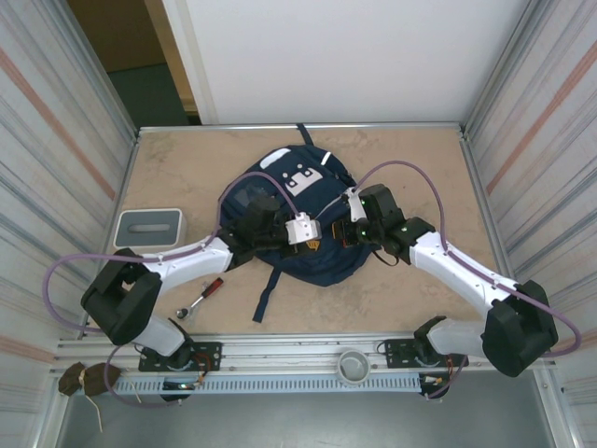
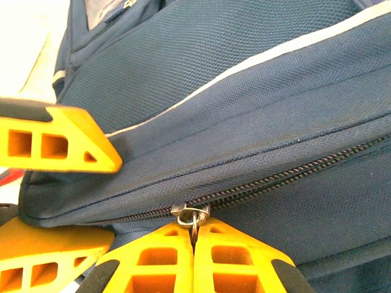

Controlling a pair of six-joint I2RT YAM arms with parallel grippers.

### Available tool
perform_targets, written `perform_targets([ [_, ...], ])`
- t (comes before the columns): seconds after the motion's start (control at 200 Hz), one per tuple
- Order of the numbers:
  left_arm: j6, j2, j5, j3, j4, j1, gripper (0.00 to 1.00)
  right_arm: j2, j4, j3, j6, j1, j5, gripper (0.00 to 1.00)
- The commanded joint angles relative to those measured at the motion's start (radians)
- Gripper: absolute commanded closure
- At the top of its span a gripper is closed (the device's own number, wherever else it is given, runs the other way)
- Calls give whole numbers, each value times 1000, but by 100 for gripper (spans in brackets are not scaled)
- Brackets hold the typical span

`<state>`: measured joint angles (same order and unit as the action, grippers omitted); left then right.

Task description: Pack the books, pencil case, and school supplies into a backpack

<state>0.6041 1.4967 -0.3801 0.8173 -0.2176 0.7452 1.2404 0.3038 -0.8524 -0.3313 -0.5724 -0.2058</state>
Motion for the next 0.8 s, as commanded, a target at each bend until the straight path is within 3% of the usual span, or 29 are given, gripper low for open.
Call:
perform_targets([
  [0.0,20,-6,42,27,19,-1,70,-44,-37,2,18,-11,-13,100],
  [0.09,7,-37,9,3,9,-20,81,-40,-8,-1,43,-2,17,100],
  [0.23,-16,-87,-76,-51,-19,-69,88,-32,37,-10,71,20,64,100],
  [0.436,-59,-152,-224,-116,-85,-141,89,-2,63,-17,78,79,50,100],
  [0.791,-92,-181,-278,-155,-131,-190,90,26,86,-30,58,137,45,100],
])
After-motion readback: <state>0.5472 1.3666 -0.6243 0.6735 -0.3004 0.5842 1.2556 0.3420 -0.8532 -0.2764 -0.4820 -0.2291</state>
